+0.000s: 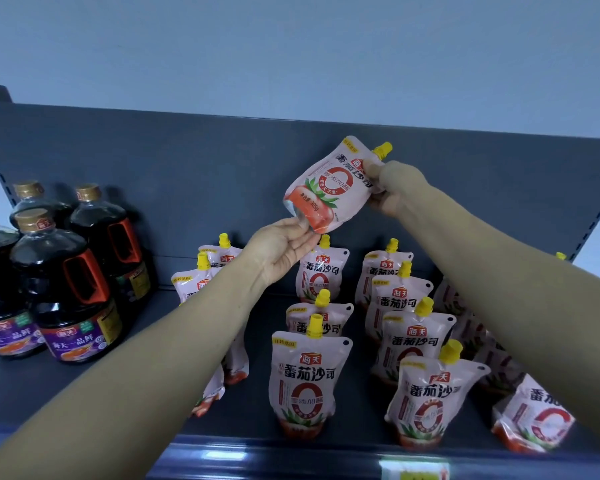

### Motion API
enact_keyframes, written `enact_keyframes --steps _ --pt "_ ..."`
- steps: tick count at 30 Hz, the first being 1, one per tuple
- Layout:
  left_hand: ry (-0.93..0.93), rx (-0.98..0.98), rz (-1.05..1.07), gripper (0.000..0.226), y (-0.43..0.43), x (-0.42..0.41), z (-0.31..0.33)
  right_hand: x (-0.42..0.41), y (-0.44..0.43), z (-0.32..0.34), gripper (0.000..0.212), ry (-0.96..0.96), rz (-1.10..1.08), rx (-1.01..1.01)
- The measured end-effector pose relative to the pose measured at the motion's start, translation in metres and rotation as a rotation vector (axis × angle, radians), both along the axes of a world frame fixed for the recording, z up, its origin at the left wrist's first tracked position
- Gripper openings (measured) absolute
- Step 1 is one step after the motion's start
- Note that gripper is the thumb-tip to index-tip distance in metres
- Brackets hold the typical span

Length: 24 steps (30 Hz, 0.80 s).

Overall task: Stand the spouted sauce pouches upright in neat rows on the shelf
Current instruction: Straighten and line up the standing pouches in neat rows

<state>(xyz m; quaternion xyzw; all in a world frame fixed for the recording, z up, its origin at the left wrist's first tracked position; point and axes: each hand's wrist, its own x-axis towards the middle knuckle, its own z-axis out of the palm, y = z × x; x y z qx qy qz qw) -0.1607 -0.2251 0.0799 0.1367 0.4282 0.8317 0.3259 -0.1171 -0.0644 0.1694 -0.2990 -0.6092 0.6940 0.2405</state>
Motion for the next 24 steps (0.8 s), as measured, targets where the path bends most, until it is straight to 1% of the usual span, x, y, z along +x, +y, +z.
enact_keyframes --steps 3,6,8,10,14,16,20,21,22,24 --pt "0.069 -0.051 0.046 0.013 0.002 0.002 -0.001 0.001 0.001 -0.004 0.009 -0.009 0.003 0.014" --pt "0.109 -0.118 0.136 0.018 0.006 0.002 -0.002 -0.002 0.001 -0.007 0.017 -0.043 0.001 0.026" --pt "0.113 -0.138 0.153 0.022 0.007 0.002 -0.002 -0.004 0.002 -0.008 0.013 -0.047 -0.009 0.014" --pt "0.097 -0.124 0.127 0.022 0.006 0.002 -0.003 -0.003 0.002 -0.010 0.009 -0.032 -0.021 -0.011" --pt "0.071 -0.059 0.088 0.015 0.001 0.000 -0.005 -0.001 0.007 -0.012 0.009 -0.006 -0.022 -0.020" --pt "0.118 -0.110 0.098 0.017 0.001 0.001 -0.005 -0.001 0.009 -0.013 0.009 -0.005 -0.010 -0.005" --pt "0.233 -0.205 0.109 0.023 0.003 0.001 -0.007 -0.002 0.006 -0.014 0.023 -0.029 0.018 0.025" --pt "0.240 -0.224 0.107 0.021 0.002 -0.001 -0.008 -0.003 0.004 -0.015 0.023 -0.032 0.029 0.035" --pt "0.237 -0.256 0.105 0.019 0.000 -0.002 -0.009 -0.001 0.002 -0.015 0.019 -0.034 0.049 0.061" --pt "0.212 -0.351 0.111 0.020 -0.005 -0.009 -0.010 0.001 -0.002 -0.013 0.008 -0.005 0.105 0.143"
